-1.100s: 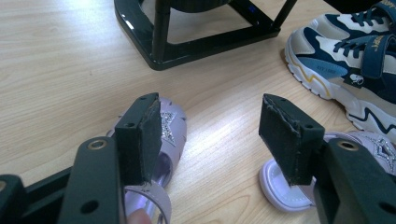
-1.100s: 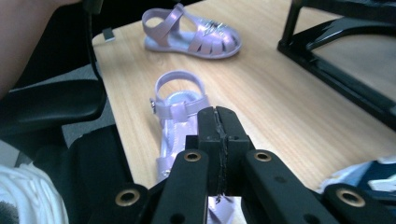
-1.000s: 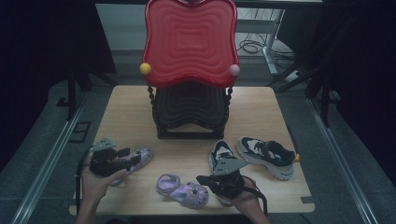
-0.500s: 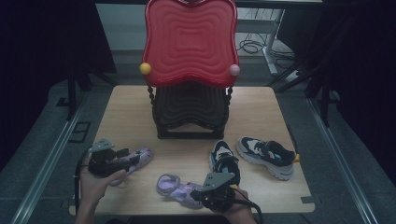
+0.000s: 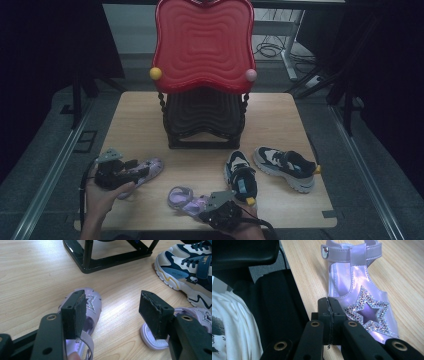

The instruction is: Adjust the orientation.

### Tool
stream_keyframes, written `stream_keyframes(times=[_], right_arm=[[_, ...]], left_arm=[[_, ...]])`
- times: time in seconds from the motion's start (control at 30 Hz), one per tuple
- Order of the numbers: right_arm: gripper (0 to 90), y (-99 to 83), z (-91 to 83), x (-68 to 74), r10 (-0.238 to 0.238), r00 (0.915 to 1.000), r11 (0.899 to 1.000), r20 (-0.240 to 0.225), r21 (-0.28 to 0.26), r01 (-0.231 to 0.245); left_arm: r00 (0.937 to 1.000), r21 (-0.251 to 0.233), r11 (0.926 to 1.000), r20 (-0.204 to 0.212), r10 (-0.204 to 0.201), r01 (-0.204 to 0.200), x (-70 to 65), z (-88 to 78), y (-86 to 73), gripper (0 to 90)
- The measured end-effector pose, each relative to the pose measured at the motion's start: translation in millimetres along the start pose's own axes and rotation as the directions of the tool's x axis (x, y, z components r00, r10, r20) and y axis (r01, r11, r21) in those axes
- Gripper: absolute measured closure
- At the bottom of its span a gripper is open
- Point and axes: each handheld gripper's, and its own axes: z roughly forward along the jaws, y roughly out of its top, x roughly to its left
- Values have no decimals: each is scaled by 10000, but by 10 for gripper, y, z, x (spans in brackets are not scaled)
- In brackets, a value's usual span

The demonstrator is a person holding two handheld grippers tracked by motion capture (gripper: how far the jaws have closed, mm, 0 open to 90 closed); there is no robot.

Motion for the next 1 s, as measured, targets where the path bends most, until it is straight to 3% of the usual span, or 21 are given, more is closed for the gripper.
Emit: stream_keyframes(times=[0.47, 1.0], right_arm=[[900, 34, 35, -4, -285, 9953, 9961, 922, 855, 206], [900, 75, 26, -34, -191, 9905, 9939, 1359, 1101, 41]], left_arm=[[10000, 88, 9999, 5, -49, 49, 12, 22, -11, 391], [10000, 132, 9999, 2, -67, 67, 23, 23, -17, 391]])
